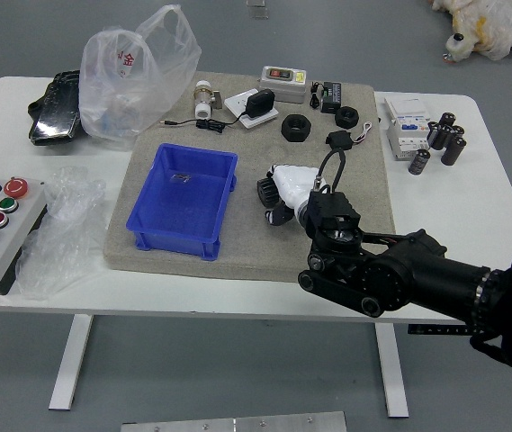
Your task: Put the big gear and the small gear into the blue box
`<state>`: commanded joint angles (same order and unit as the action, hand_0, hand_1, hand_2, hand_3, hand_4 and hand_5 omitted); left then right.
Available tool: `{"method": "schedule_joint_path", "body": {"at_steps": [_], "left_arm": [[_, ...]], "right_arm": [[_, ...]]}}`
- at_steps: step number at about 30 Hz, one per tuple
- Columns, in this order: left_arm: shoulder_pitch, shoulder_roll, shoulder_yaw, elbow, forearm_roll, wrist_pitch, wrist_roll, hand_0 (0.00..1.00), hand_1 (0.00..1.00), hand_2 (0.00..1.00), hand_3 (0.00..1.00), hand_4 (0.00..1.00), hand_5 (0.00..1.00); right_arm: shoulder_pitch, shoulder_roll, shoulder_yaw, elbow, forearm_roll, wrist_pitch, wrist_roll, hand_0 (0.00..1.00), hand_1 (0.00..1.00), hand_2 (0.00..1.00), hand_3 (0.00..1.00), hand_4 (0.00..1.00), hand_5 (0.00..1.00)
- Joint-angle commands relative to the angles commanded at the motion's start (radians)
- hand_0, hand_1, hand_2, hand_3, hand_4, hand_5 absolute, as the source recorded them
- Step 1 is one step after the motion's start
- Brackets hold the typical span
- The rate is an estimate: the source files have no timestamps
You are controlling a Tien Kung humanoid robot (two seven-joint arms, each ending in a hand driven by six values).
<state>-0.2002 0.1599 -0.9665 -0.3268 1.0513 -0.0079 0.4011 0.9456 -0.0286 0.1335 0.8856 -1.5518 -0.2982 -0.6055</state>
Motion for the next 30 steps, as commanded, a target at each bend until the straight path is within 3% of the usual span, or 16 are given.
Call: {"method": "schedule_joint_path", "body": {"at_steps": [3,4,10,30], "left_arm": [[0.000,0.001,-0.001,0.000,0.001,0.000,0.000,0.686,0.608,0.568,0.785,0.719,0.288],[0.000,0.001,-0.001,0.000,0.002,0.000,0.000,0.686,0.607,0.569,0.785,0.720,0.290],[-0.001,0.001,-0.002,0.000,0.002,0.001,-0.002,0.685,0.607,0.569,0.788,0.717,0.288],[-0.003,-0.001,-0.001,0.001,0.002,0.003,-0.007,0.685,0.606,0.569,0.791,0.723,0.301]], "right_arm": [[0.000,0.004,-0.007,-0.008,0.013,-0.025,0.015,0.666,0.748,0.775,0.691,0.605,0.151],[0.001,0.005,-0.008,-0.009,0.016,-0.033,0.020,0.619,0.694,0.673,0.654,0.525,0.120],[0.001,0.010,-0.020,-0.012,0.027,-0.073,0.043,0.610,0.683,0.660,0.646,0.520,0.094],[0.008,-0.015,0.041,-0.028,0.016,-0.111,0.065,0.592,0.656,0.643,0.642,0.538,0.102]]}}
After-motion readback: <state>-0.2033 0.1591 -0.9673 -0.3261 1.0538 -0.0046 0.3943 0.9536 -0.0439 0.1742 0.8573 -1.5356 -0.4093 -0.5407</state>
